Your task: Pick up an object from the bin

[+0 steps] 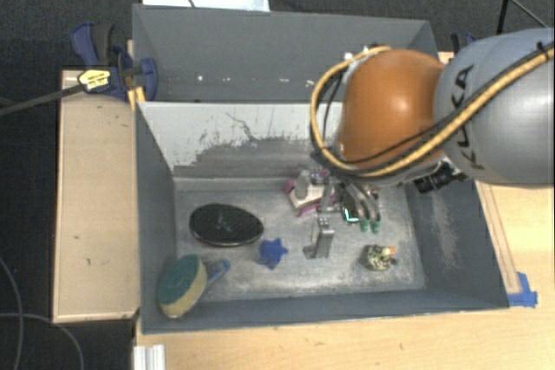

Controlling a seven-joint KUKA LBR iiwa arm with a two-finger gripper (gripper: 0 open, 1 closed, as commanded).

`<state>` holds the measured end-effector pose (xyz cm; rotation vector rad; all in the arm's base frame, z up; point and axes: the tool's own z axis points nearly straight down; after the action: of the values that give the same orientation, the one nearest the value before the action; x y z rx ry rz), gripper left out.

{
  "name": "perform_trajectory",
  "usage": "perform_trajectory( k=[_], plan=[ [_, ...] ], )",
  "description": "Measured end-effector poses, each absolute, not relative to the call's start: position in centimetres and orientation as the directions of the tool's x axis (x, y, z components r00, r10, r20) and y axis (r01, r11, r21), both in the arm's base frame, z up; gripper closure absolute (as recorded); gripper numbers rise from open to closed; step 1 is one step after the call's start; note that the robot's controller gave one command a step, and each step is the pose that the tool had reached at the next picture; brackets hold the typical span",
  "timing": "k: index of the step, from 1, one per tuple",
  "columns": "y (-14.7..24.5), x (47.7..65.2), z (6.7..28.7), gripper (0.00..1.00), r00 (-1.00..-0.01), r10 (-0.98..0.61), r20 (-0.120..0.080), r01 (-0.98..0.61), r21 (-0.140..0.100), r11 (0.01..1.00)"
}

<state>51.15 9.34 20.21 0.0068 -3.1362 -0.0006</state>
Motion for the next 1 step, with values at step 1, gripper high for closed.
perform_trajectory(
  k=[1],
  plan=[
    [14.07, 53.19, 7.64, 0.0, -0.953, -0.303, 0.007, -0.303, -0.001, 0.953]
  ],
)
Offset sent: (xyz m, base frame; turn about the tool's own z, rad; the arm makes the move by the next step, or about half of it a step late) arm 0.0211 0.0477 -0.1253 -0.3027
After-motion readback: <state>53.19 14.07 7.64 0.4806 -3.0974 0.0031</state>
